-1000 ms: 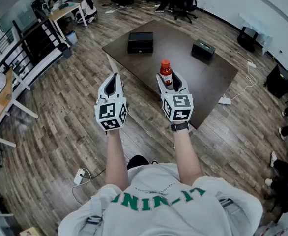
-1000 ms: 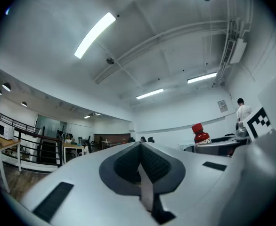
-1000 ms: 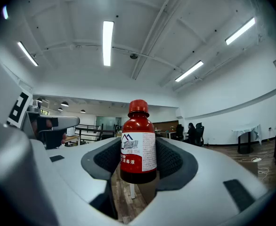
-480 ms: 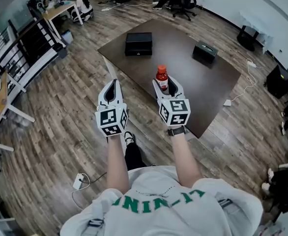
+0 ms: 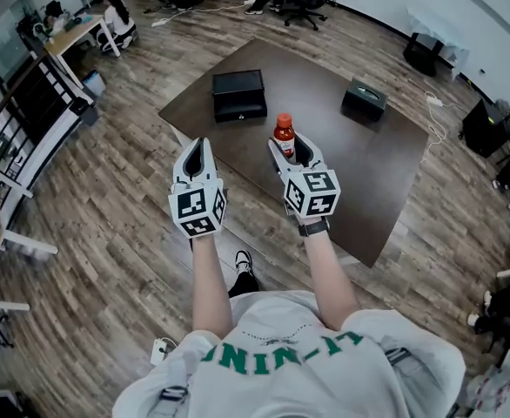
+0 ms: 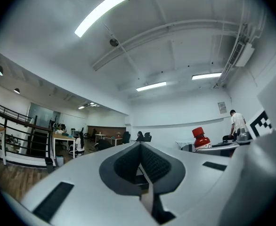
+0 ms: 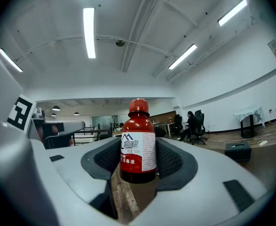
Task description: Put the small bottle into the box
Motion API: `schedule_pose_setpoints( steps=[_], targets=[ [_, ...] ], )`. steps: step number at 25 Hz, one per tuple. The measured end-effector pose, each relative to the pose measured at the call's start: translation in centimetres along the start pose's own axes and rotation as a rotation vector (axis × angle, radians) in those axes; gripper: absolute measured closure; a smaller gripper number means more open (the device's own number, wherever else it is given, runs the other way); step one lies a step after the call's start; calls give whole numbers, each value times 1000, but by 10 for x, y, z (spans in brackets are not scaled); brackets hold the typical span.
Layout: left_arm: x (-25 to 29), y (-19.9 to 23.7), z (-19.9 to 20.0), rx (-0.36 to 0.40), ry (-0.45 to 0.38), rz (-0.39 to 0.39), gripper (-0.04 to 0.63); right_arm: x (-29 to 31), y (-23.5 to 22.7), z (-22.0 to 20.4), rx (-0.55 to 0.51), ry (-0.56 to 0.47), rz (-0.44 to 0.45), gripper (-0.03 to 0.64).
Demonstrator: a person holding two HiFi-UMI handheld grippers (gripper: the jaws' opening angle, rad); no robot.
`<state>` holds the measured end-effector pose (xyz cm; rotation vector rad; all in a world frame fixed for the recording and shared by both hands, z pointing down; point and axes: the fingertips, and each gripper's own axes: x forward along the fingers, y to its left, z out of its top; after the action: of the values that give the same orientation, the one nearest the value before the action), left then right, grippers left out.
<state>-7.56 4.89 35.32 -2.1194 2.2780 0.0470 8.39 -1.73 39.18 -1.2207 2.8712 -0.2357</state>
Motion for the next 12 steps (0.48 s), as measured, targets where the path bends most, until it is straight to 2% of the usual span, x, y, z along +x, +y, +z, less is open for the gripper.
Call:
schedule_pose_setpoints(
  steps=[4, 12],
  targets=[
    [59, 52, 2, -1, -2, -32, 591, 75, 10, 2, -3, 26, 6, 387],
    [162, 111, -12, -10, 6, -102, 591, 189, 10, 1, -10, 46, -24, 387]
  ],
)
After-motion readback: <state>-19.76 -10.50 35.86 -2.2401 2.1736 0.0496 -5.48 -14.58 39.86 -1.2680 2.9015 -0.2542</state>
